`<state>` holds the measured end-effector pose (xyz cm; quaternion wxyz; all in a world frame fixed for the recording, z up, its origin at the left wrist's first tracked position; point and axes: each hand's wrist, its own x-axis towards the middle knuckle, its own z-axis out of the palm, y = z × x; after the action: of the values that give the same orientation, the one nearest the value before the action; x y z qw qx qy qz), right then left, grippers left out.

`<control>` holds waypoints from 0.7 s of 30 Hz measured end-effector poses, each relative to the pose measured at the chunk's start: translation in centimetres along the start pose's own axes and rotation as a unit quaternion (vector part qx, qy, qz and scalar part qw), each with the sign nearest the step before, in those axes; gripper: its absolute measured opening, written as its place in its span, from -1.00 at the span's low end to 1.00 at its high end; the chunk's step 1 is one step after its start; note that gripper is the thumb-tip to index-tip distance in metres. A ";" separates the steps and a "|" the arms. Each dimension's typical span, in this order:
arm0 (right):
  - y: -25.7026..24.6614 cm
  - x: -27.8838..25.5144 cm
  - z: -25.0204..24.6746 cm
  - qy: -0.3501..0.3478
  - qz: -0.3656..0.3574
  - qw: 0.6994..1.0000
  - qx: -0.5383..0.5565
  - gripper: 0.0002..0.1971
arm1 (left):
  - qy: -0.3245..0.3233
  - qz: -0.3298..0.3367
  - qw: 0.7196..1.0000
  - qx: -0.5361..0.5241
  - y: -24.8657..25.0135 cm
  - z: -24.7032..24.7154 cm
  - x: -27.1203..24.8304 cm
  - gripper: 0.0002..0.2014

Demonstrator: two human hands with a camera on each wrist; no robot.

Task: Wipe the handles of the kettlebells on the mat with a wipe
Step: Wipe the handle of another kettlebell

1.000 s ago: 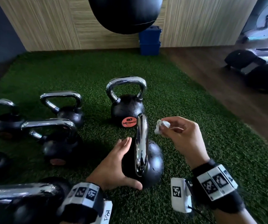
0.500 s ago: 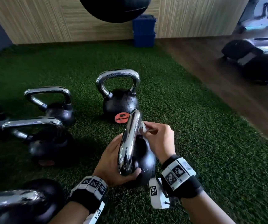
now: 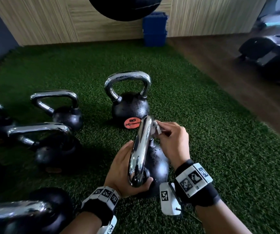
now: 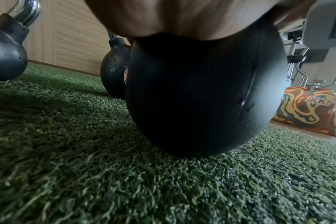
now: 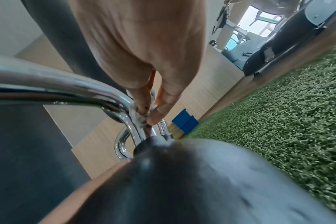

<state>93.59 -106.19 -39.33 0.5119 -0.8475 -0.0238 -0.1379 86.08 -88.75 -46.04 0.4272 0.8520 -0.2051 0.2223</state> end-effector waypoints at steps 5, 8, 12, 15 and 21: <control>-2.2 -0.3 -1.4 0.057 -0.146 0.988 0.007 -0.76 | -0.010 0.013 1.000 0.025 -0.4 0.0 -0.2 0.02; -2.7 -1.8 -2.4 0.042 -0.227 0.973 0.021 -0.73 | -0.015 0.016 0.999 0.023 -0.5 0.1 -0.1 0.07; -2.7 -1.0 -3.6 0.014 -0.242 0.970 0.015 -0.69 | -0.005 -0.006 1.000 0.010 -0.6 0.2 -0.4 0.04; -3.3 -1.3 -3.9 0.021 -0.259 0.966 0.000 -0.78 | -0.008 -0.005 1.000 0.028 -0.1 0.1 0.0 0.02; -3.7 -5.5 -5.6 -0.071 -0.285 0.956 0.007 -0.84 | -0.011 0.035 0.999 0.014 0.8 -0.6 1.1 0.04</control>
<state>86.50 -108.74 -35.10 0.4545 -0.8096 -0.3013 -0.2173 86.42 -88.88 -44.60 0.4052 0.8525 -0.2369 0.2302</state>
